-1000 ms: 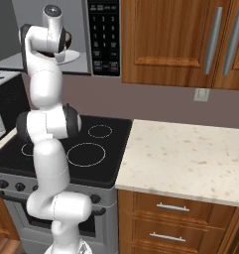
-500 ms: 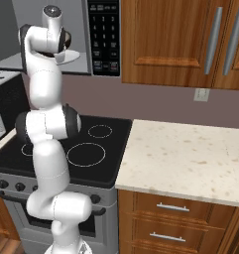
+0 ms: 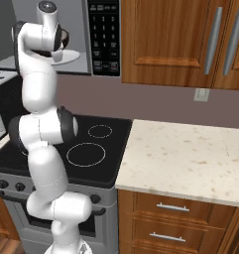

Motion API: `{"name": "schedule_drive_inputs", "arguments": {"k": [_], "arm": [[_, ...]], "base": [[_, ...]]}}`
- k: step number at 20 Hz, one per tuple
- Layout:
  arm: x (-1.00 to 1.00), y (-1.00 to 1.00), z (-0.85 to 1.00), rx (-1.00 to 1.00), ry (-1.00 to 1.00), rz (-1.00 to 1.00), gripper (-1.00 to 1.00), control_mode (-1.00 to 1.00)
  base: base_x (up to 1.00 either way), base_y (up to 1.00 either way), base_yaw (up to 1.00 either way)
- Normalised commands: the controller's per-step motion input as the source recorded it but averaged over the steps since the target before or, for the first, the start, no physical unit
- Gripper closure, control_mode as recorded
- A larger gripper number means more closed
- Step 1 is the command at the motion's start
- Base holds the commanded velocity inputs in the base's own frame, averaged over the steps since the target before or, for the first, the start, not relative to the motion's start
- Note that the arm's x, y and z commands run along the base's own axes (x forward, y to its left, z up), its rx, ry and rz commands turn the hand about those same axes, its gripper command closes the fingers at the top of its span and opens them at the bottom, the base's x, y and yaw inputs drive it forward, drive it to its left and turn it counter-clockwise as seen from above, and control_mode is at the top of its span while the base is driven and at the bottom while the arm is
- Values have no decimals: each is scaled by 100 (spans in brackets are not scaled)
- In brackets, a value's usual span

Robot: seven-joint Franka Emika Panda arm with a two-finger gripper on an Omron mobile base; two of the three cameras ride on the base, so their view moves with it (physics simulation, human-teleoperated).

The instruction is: The microwave is finished heating the shrimp and lemon wedge. Take the bowl containing the food and place it on the dining counter.

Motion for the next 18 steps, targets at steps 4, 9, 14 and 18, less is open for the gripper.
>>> {"name": "schedule_drive_inputs", "arguments": {"k": [4, 9, 14, 18], "arm": [[-59, -14, 0, 0, -11, 0, 100, -100], [-73, -20, 0, 0, -12, 0, 100, -100], [-95, -34, 0, 2, -7, 0, 100, -100], [-100, -45, 0, 6, -2, 0, 100, -100]], "base": [[0, 0, 0], [0, 0, 0], [0, 0, 0], [0, 0, 0]]}}
